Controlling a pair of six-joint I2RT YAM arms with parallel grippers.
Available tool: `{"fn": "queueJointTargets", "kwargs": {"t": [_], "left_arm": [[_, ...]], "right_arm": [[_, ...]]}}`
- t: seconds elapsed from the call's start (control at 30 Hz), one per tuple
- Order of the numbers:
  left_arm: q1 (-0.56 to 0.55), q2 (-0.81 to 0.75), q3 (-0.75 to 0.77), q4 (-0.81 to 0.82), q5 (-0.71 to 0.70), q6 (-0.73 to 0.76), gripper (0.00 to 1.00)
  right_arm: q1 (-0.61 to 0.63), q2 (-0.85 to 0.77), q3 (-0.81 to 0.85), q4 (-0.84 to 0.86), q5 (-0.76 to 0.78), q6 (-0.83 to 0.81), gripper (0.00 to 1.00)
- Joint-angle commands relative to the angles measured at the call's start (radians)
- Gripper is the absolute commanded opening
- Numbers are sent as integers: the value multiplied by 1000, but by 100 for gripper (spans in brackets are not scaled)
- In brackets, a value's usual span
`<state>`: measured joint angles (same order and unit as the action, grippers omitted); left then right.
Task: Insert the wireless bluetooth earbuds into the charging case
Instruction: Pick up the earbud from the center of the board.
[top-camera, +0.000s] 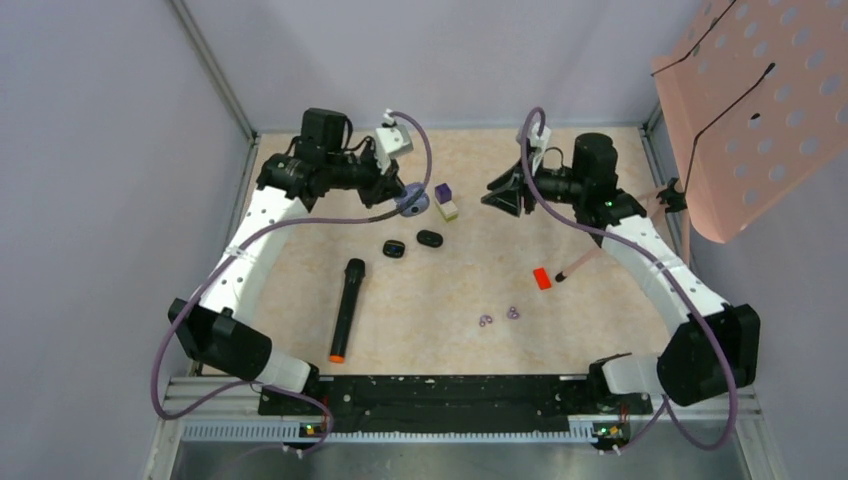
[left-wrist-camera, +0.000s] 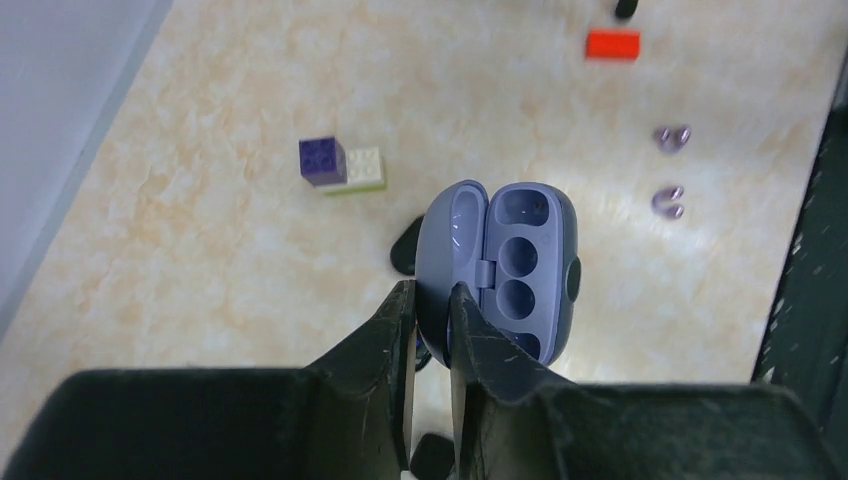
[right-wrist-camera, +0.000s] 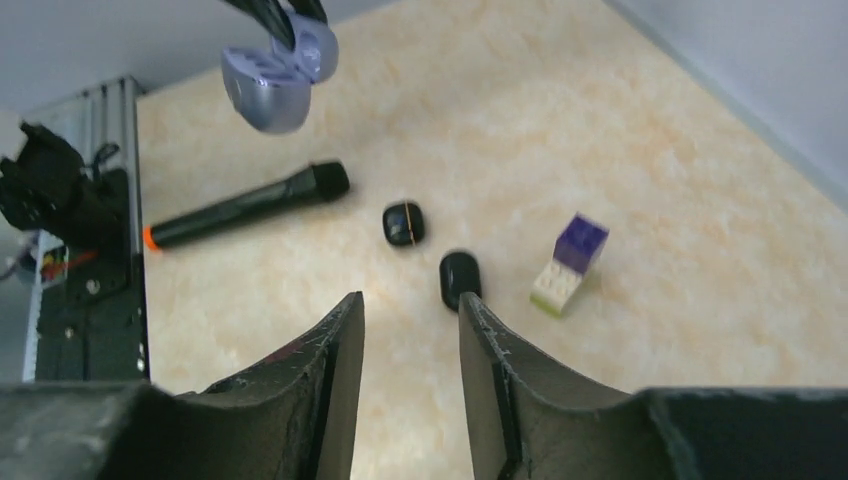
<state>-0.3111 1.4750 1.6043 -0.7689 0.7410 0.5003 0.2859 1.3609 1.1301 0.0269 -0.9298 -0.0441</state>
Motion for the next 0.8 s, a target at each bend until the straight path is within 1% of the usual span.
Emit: {"fn": "queueJointTargets", "kwargs": {"t": [0.0,0.13,0.23,0.33,0.43,0.6,0.67,0.77], "left_arm": [[-95,-72,-9,-159,-307,291,0],[-105,-112,-87,-93,-386,226,0],[-105,-130,-138,-54,-403,178,0],[-104,-137,-169,-11,-411,107,0],[-103,-140,-198,19,-425,67,0],[-102,-149,-226,33,-430,46,0],[-100,-151,-238,42,-442,38,0],[-95,-151,-244,50,-463,7,0]], "right_arm": [[5,-129,-76,-507,165,-398,36],[7,-225,-212,-704,271,-502,33],[11,-253,-289,-777,294,-594,27],[39,-247,-343,-808,295,-704,25],[99,-245,-392,-804,303,-853,27],[159,-148,-354,-809,290,-1073,29],[180,-81,-315,-804,283,-1094,28],[215,23,-239,-799,256,-1069,26]]}}
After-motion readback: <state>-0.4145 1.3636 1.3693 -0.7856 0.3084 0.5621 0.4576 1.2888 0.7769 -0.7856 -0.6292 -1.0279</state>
